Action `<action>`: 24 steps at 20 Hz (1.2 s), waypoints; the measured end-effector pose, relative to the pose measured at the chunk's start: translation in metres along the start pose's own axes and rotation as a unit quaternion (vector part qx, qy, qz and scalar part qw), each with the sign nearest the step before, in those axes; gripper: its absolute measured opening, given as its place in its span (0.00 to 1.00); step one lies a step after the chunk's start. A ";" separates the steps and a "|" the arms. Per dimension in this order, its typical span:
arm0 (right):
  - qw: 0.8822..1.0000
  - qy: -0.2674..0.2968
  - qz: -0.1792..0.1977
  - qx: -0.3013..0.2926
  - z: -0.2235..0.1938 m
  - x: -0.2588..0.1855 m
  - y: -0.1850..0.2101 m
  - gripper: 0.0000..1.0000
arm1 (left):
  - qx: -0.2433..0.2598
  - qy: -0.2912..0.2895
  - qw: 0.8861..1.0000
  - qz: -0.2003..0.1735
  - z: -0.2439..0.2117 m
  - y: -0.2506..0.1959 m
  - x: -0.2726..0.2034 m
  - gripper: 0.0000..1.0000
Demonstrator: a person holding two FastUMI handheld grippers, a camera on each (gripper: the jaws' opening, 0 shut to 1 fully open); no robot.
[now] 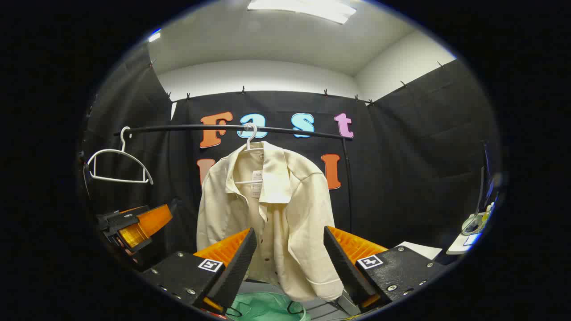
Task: Grasp the clothes on the hanger with both hands and then place them into the laundry hamper below.
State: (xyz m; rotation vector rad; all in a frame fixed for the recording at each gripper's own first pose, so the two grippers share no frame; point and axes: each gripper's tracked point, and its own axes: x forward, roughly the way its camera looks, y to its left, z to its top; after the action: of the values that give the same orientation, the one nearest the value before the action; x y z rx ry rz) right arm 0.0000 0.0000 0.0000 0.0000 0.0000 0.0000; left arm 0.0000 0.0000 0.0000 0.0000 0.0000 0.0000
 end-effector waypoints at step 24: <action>1.000 0.007 -0.019 0.010 -0.015 0.009 -0.024 0.94 | 0.014 0.003 1.000 0.007 -0.004 -0.005 0.006 0.96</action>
State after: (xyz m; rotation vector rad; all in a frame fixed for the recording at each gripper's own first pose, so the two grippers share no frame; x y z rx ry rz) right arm 0.0085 -0.0237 -0.0145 0.0207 0.0146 -0.0385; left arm 0.0063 -0.0053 -0.0036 0.0290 0.0054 0.0131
